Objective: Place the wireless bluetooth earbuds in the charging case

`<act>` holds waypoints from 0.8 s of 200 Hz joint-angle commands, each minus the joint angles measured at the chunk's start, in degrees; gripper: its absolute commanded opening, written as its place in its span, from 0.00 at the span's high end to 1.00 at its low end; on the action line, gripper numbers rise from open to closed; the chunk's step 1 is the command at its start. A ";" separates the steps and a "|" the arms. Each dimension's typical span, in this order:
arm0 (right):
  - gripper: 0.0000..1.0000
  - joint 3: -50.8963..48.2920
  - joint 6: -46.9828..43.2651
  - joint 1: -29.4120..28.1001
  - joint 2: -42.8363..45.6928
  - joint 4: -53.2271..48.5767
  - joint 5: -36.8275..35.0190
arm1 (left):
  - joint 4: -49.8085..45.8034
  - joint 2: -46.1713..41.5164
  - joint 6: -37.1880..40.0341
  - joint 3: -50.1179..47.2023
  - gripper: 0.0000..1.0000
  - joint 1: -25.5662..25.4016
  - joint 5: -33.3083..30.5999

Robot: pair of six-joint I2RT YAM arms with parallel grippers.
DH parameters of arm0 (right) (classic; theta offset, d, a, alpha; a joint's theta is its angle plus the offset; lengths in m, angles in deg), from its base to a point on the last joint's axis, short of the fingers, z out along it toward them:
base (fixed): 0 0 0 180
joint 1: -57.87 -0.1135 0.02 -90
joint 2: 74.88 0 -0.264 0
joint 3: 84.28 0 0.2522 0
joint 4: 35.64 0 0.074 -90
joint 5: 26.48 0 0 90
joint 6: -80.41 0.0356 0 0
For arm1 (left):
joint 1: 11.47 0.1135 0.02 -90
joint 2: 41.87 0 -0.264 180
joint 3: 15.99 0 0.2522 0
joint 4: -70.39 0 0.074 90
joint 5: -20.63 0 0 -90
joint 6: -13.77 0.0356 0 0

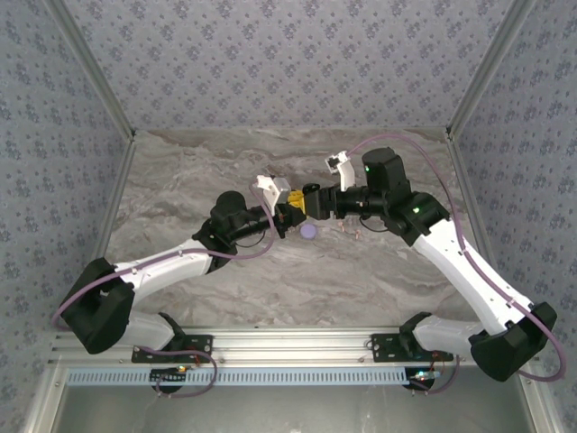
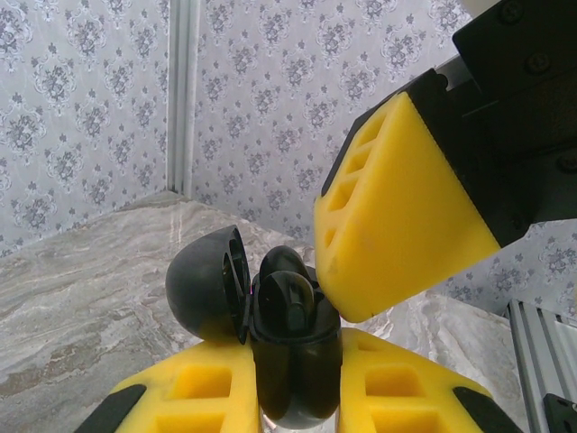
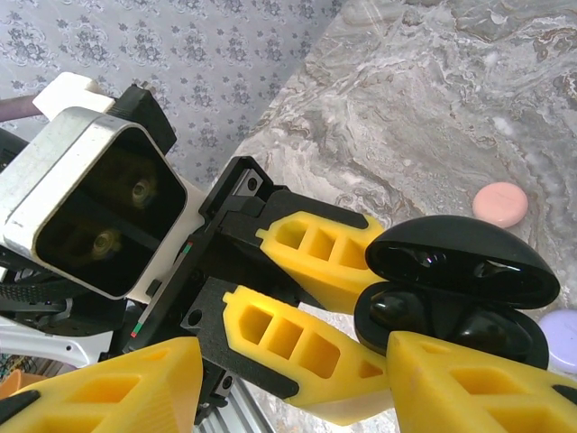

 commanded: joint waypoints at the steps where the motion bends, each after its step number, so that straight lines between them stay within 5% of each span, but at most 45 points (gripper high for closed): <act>1: 0.41 2.91 -2.45 -0.43 0.31 -1.73 0.22 | 1.62 -0.15 0.57 0.88 1.00 -0.08 0.72; 16: 0.38 3.35 -4.31 0.25 1.82 -3.56 -1.18 | 1.57 -0.61 0.74 0.58 1.00 -0.09 0.62; 72: 0.00 -3.35 -5.45 8.13 6.45 0.57 2.87 | 3.42 -2.08 1.60 -0.45 1.00 -0.09 4.97; 160: 0.00 -6.34 -1.31 6.79 2.40 11.36 16.35 | 1.77 -1.80 2.14 1.11 1.00 -0.13 11.08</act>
